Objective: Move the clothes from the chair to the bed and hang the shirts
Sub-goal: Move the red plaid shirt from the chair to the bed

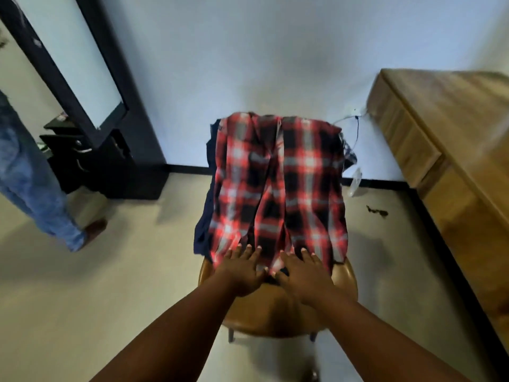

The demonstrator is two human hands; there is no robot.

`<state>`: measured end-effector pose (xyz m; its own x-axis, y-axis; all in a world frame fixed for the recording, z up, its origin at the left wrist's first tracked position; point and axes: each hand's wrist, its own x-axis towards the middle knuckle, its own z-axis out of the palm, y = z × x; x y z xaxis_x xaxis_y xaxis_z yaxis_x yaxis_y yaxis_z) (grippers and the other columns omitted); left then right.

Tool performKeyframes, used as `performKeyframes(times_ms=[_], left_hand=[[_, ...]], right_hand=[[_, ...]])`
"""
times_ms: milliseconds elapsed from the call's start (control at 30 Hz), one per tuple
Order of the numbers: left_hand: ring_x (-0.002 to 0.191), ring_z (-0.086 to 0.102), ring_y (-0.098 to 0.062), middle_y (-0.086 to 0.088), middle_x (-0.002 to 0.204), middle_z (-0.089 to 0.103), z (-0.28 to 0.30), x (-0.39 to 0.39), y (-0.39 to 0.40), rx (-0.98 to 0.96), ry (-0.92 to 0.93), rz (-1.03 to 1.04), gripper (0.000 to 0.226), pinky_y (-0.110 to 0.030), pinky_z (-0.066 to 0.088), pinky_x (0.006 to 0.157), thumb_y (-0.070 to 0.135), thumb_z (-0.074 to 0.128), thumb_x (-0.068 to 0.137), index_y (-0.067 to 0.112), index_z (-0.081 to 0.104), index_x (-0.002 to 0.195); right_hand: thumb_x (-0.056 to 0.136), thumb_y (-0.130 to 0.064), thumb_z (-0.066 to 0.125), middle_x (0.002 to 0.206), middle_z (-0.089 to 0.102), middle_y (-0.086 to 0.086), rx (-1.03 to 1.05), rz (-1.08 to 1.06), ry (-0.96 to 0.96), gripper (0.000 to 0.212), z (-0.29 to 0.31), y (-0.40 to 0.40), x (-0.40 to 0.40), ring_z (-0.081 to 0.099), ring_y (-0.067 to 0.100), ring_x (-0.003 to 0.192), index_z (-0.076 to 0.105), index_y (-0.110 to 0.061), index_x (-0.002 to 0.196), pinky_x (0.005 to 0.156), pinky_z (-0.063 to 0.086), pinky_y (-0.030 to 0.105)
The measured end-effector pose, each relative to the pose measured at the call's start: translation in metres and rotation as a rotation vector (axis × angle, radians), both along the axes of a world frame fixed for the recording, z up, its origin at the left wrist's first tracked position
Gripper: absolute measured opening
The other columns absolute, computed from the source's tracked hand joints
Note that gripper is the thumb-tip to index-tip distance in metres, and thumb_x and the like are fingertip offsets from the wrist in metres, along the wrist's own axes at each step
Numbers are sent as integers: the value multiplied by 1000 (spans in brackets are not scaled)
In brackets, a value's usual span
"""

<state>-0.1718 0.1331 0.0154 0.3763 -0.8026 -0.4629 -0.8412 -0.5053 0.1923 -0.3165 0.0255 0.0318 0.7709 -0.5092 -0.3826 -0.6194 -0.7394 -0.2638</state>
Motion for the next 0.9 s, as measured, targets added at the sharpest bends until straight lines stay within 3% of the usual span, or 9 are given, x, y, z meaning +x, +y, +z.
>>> performKeyframes(times_ms=[200,367,633,767,900], left_hand=[[151,-4,-29,-7,164,-1,25,30,-103,-26,-18,76,69,-45,-2,121,58,17,100,21,-1,156],[151,2,-30,-6,164,3,47,53,-167,-113,-7,84,67,-47,4,121,48,27,102,19,1,156],[151,-2,-30,-9,164,2,93,155,-246,-257,-207,41,82,-48,5,121,49,47,95,18,3,156],[150,-9,-31,-11,164,-3,112,213,-283,-381,-282,147,79,-51,5,120,52,44,95,18,8,156],[149,-10,-35,-15,162,-13,119,257,-302,-346,-369,249,85,-55,0,118,66,29,94,16,0,156]], right_hand=[[100,-57,28,162,18,7,-91,51,-36,68,31,-105,51,7,31,150,15,-20,156,121,5,46],[103,-44,33,158,30,6,-65,76,-159,56,54,-157,93,16,30,149,28,-20,153,120,9,43],[101,-42,40,155,36,9,-145,57,-230,52,82,-226,162,22,34,146,38,-18,147,118,17,45],[102,-36,40,154,37,13,-194,-24,-302,51,100,-269,205,26,34,145,38,-12,147,117,21,43],[102,-26,39,142,48,17,-249,-89,-327,41,116,-302,243,38,35,135,46,-5,137,108,32,43]])
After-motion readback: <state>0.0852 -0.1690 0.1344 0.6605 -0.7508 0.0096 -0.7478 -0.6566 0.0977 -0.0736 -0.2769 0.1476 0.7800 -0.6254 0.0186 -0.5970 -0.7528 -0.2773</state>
